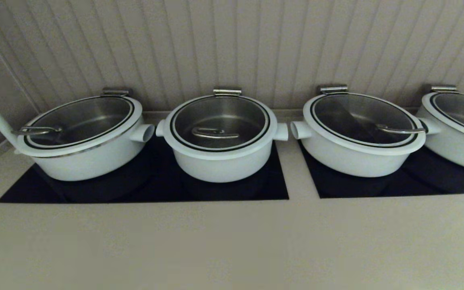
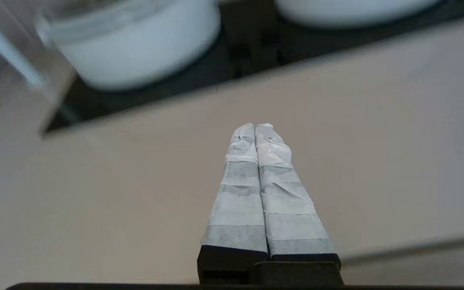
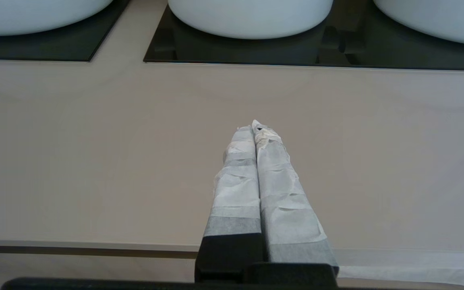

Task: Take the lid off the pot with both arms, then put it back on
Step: Open the food pot lid a small opening with the left arm

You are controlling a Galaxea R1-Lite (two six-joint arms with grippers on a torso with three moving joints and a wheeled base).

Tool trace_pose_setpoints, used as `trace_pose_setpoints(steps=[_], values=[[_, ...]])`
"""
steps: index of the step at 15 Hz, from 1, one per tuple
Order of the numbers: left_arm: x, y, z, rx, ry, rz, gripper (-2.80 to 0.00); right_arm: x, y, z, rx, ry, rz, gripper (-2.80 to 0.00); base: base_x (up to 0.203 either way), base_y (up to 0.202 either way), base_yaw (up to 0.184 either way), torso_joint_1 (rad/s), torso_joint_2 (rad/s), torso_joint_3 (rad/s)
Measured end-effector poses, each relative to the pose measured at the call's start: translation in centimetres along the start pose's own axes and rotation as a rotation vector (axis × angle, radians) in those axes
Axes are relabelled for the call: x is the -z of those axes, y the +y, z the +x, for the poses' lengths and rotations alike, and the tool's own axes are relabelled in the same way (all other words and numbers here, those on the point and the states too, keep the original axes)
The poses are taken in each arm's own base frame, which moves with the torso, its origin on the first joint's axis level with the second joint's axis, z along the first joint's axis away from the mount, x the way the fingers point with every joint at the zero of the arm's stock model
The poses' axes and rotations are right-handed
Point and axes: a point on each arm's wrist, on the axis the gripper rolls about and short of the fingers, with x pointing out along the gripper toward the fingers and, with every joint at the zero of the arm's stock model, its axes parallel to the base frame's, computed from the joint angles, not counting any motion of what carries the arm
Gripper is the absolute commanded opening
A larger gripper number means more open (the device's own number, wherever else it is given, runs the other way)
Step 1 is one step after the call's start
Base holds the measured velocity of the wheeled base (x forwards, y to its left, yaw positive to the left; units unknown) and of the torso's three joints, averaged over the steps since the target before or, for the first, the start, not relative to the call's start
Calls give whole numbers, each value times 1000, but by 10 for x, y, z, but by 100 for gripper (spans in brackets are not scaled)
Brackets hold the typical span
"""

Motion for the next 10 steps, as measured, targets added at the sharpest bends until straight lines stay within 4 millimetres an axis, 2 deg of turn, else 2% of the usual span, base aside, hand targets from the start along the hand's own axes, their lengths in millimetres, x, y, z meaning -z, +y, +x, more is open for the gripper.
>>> trace_pose_setpoints(steps=[5, 10], values=[[-51, 9, -8, 92, -129, 14, -280, 0, 0, 0, 0, 0, 0, -280, 0, 0, 0, 0, 0, 0], [-116, 23, 4, 222, -173, 26, -280, 0, 0, 0, -1, 0, 0, -280, 0, 0, 0, 0, 0, 0]])
